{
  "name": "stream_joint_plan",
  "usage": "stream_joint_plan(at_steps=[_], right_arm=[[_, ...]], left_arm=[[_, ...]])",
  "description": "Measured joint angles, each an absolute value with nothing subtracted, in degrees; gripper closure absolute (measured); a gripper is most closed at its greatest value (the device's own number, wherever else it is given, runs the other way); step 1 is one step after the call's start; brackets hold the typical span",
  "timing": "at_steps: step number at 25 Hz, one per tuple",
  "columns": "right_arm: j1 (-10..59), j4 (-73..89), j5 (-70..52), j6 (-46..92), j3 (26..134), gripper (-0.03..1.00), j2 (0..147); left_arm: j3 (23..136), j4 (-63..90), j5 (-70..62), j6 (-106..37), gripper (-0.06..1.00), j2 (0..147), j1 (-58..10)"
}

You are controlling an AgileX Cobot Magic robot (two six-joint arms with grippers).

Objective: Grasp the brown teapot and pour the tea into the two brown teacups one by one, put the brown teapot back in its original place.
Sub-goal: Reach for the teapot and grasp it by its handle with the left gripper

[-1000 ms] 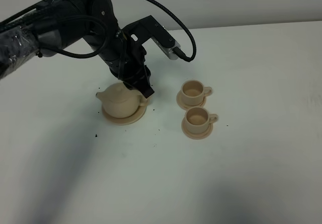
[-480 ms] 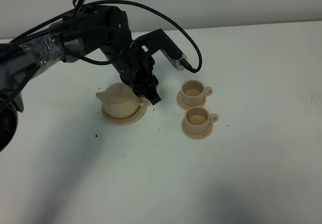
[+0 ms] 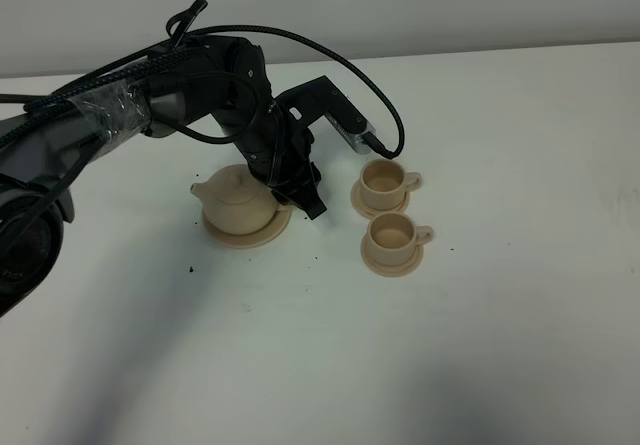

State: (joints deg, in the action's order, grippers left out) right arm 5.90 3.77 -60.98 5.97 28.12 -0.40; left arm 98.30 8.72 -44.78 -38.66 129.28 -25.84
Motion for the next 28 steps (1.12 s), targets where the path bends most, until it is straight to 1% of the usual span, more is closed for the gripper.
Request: stream_joint_plan(at_steps=[8, 28], right_arm=[[5.9, 3.8, -60.98, 5.97, 28.12, 0.51, -0.4], [5.9, 3.84, -60.98, 5.97, 28.12, 0.51, -0.4]], left_arm=[[98.36, 10.22, -45.8, -39.86, 0.54, 129.28, -25.84], [98.41, 12.55, -57.96, -43.66, 0.54, 129.28, -25.85]])
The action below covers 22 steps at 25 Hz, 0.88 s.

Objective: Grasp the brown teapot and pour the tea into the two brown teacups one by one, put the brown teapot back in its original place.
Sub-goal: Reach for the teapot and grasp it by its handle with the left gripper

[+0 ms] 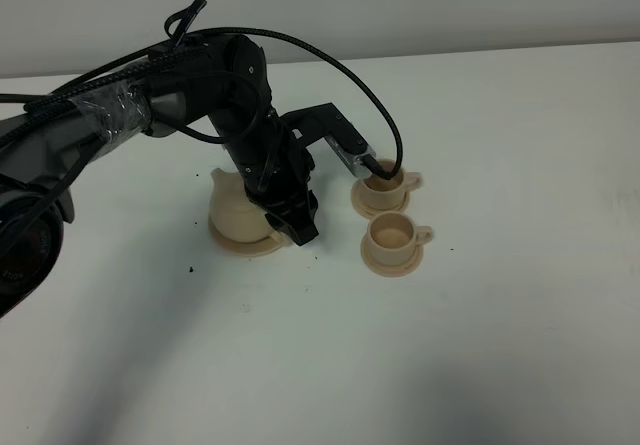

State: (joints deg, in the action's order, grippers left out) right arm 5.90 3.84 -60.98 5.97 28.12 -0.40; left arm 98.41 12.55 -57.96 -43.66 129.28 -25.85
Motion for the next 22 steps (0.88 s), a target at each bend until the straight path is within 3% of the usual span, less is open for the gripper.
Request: stream_joint_plan(at_steps=[22], right_arm=[[5.9, 3.84, -60.98, 5.97, 28.12, 0.51, -0.4]], left_arm=[[98.41, 7.34, -68.16, -45.63, 0.54, 129.28, -25.66]])
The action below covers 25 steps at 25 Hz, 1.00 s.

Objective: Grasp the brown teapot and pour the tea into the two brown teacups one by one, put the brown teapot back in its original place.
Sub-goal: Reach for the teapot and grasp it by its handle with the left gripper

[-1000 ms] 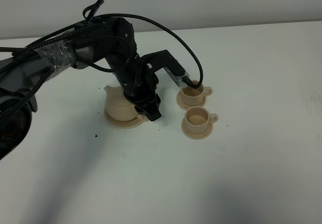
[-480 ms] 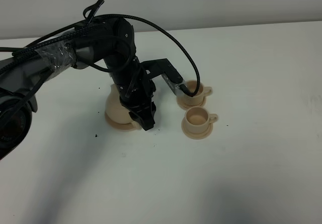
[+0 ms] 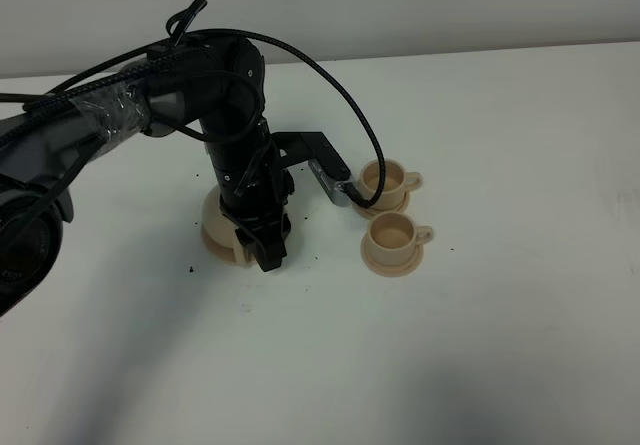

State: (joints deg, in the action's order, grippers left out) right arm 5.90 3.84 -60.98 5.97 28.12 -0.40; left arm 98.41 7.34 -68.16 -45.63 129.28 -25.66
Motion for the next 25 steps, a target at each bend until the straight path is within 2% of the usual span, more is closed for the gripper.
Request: stream_joint_plan(at_steps=[25], right_arm=[[5.9, 3.84, -60.98, 5.97, 28.12, 0.51, -0.4]], left_arm=[[98.41, 5.13, -68.21, -45.63, 0.54, 129.28, -24.62]])
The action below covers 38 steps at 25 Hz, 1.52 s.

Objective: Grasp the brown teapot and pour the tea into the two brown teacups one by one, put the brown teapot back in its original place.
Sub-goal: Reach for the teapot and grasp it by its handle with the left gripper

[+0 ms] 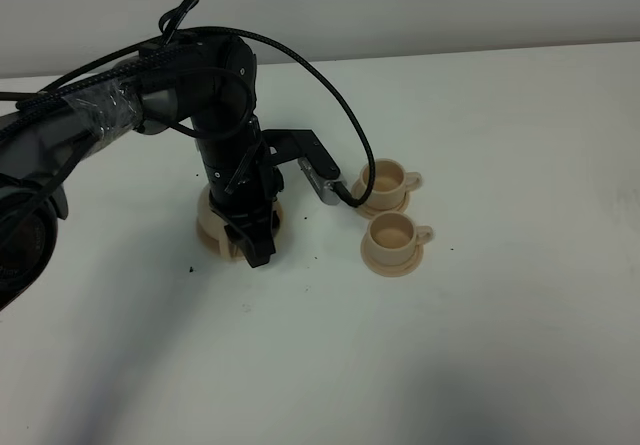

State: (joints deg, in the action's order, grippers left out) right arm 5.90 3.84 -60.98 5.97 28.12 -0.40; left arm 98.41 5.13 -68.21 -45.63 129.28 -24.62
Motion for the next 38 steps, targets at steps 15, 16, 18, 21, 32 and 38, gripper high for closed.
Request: stream_joint_plan(at_steps=[15, 16, 18, 21, 32, 38], right_arm=[[5.9, 3.84, -60.98, 5.97, 28.12, 0.51, -0.4], [5.9, 3.84, -60.98, 5.97, 28.12, 0.51, -0.4], [5.9, 3.84, -60.98, 5.97, 28.12, 0.51, -0.4], [5.9, 3.84, -60.98, 5.97, 28.12, 0.51, -0.4], [5.9, 3.84, -60.98, 5.97, 28.12, 0.51, -0.4], [5.9, 3.84, -60.98, 5.97, 28.12, 0.51, -0.4]], left_arm=[[98.41, 6.35, -68.21, -47.08, 0.54, 129.28, -22.88], [98.41, 6.72, -68.21, -47.14, 0.54, 129.28, -22.82], [98.41, 7.86, -68.21, -47.58, 0.54, 129.28, -22.63], [98.41, 10.67, -68.21, -48.89, 0.54, 129.28, -22.55], [98.41, 17.54, -68.21, -46.89, 0.54, 124.99, -22.55], [98.41, 16.71, -68.21, -30.76, 0.54, 119.21, -22.55]])
